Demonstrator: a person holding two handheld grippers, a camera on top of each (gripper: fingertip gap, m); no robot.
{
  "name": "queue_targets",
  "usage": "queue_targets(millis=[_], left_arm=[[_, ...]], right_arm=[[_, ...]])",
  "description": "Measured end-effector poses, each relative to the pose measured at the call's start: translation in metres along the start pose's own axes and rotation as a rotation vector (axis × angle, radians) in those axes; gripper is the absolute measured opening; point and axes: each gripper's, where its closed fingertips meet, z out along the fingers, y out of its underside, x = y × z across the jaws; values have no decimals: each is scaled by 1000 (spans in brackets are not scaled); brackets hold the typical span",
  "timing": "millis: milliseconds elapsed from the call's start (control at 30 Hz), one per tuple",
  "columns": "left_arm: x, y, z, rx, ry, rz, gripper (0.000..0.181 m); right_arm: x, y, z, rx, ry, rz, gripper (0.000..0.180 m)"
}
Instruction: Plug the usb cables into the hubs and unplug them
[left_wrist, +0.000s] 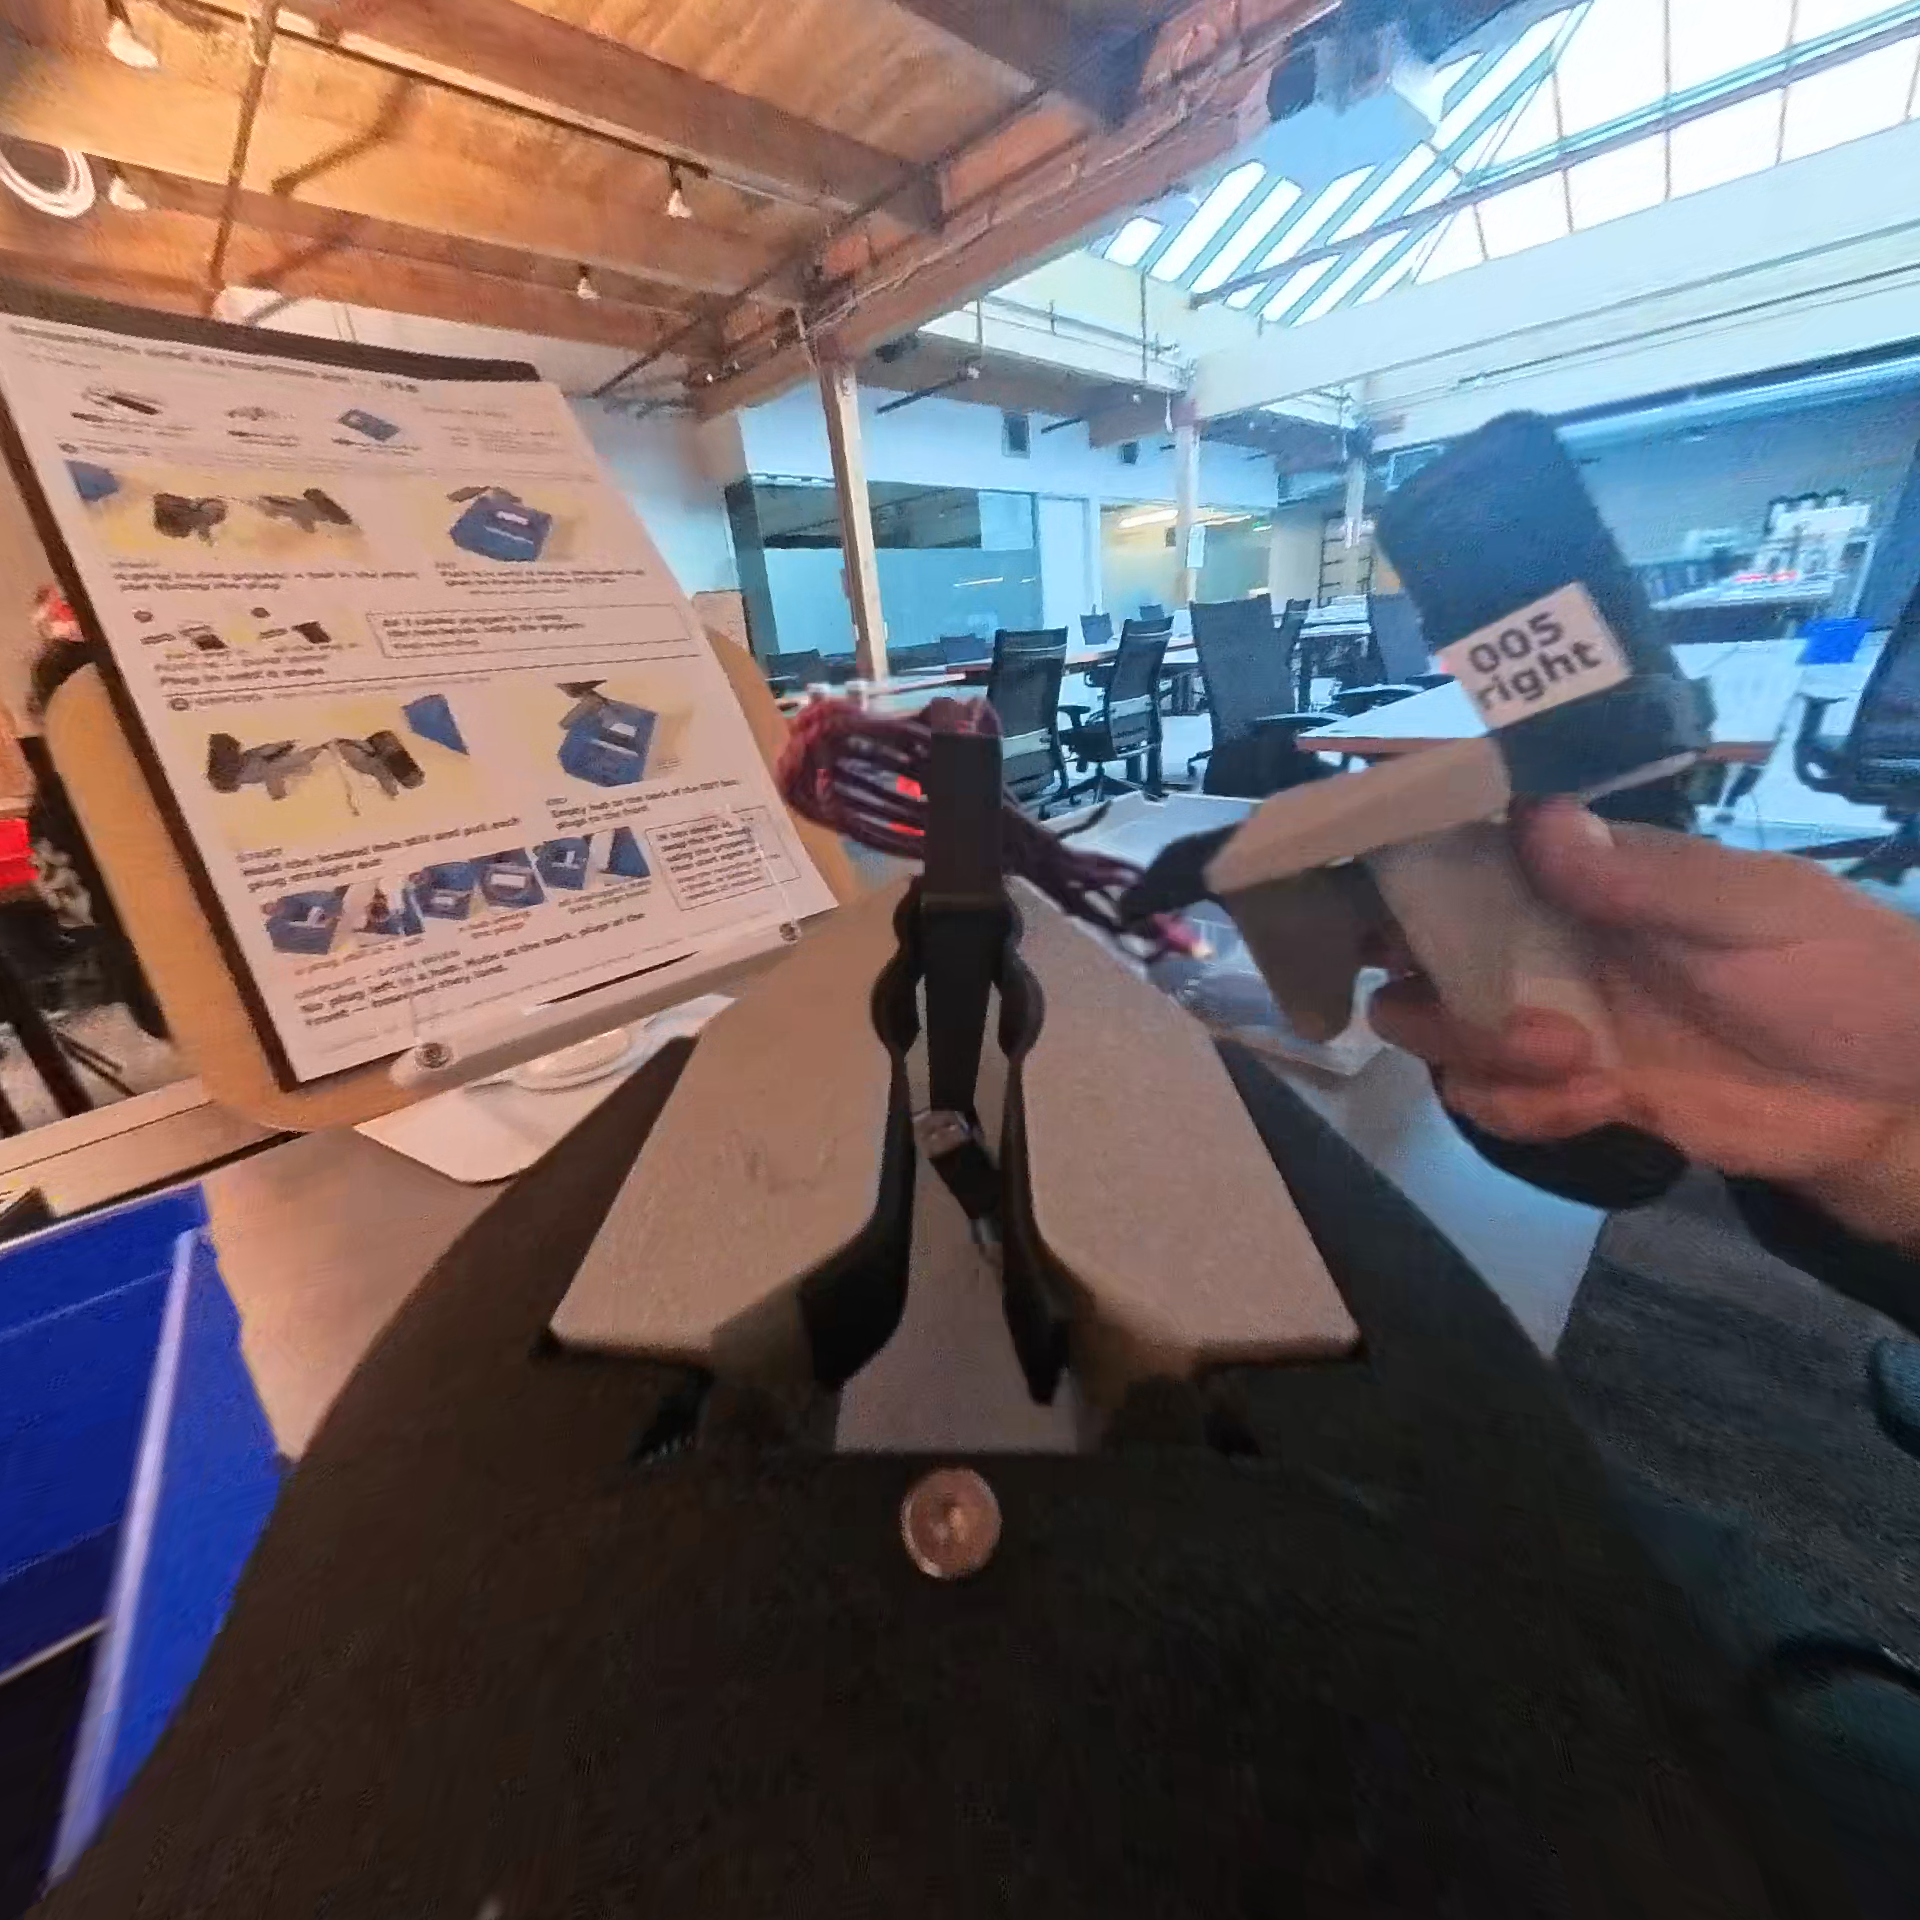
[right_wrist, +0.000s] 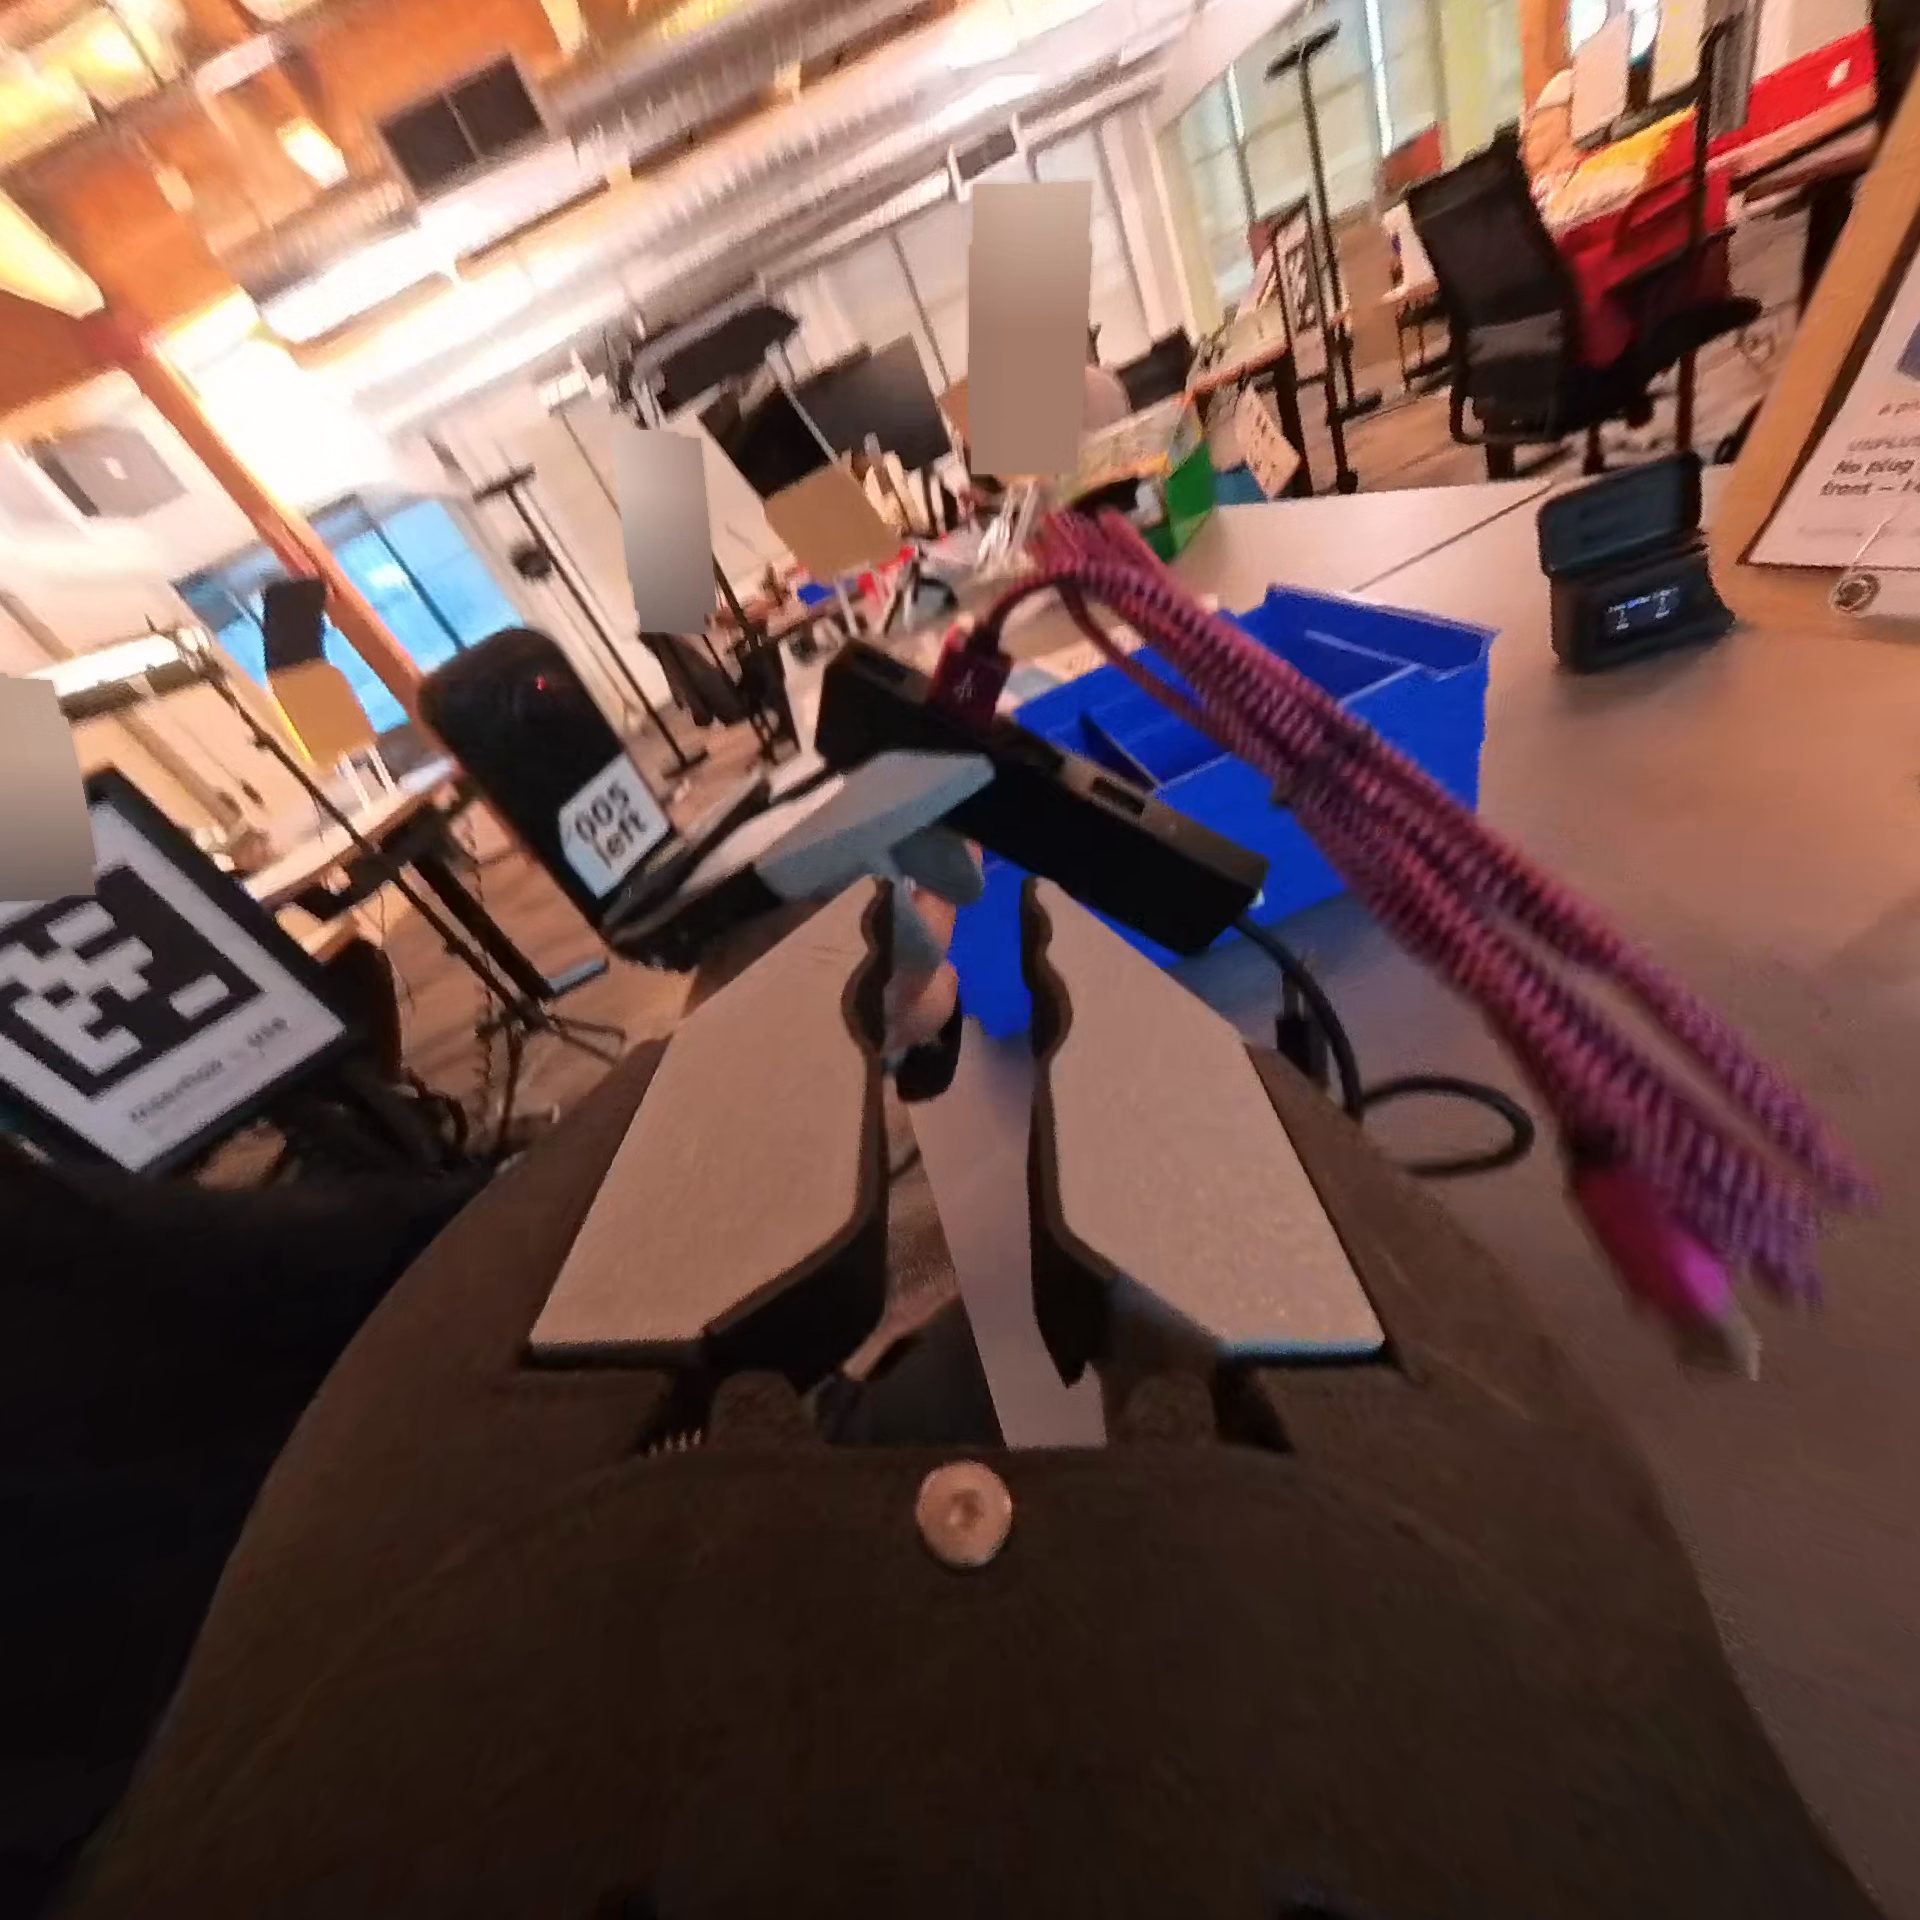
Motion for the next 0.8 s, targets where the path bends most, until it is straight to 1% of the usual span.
queue_targets(millis=[100,167,233,267,300,367,433,467,567,633,700,800], left_arm=[[18,5,6,2,51,-3,8],[28,4,8,14,91,-27,8],[34,1,9,18,138,-80,8],[38,0,8,13,184,-130,8],[43,-2,7,7,254,-202,8],[51,-4,4,-7,382,-358,8],[54,-1,3,-15,450,-444,8],[56,1,3,-20,484,-476,8],[64,4,5,-24,551,-550,8],[67,8,6,-37,558,-549,8],[70,12,7,-55,564,-536,9],[70,10,8,-42,565,-556,8]], right_arm=[[6,-6,-2,46,59,-41,19],[9,-5,-3,25,102,-129,12],[8,-5,-5,2,111,-269,20],[6,-8,-7,7,103,-350,22],[3,-11,-10,18,85,-418,20],[-4,-15,-18,24,32,-481,13],[-19,-11,-25,9,-103,-474,15],[-23,-7,-27,-11,-154,-452,10],[-15,-6,-26,-23,-153,-385,10],[-9,-1,-23,-48,-144,-361,6],[-10,3,-21,-47,-165,-353,10],[-12,2,-18,-6,-191,-315,10]])
